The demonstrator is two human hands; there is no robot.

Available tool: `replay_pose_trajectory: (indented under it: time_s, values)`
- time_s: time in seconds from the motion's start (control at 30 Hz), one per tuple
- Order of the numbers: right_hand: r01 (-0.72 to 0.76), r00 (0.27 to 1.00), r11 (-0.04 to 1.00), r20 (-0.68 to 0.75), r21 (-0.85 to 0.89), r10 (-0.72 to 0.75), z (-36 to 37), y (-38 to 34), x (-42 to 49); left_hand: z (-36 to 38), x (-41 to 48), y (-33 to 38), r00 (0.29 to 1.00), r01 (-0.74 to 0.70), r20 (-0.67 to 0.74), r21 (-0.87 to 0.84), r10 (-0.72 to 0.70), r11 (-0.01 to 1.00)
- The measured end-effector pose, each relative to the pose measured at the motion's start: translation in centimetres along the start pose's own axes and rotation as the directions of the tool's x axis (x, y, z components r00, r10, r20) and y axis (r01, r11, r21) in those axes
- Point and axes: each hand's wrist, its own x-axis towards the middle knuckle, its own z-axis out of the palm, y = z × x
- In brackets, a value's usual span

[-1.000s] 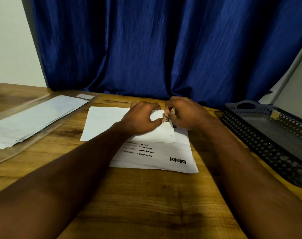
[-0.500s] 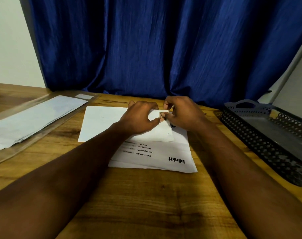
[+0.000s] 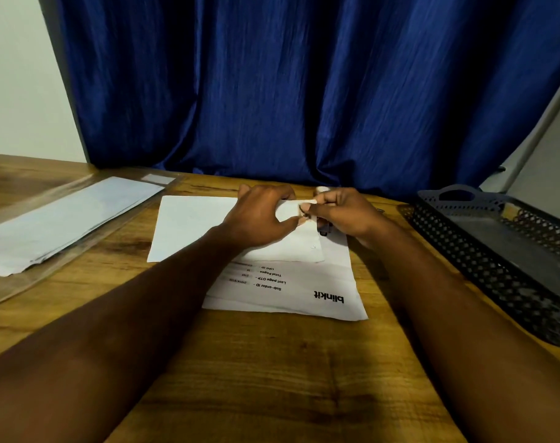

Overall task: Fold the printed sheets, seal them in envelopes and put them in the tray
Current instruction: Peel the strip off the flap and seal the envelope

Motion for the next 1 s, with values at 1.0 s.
replay_pose_trajectory:
  time_s: [1.0]
  values:
    - [0.056, 0.998, 0.996, -0.029, 0.074, -0.054, 1.3, 0.7, -0.1, 0.1, 0.0, 0.0, 0.993, 0.109, -0.036, -0.016, -0.11, 0.994]
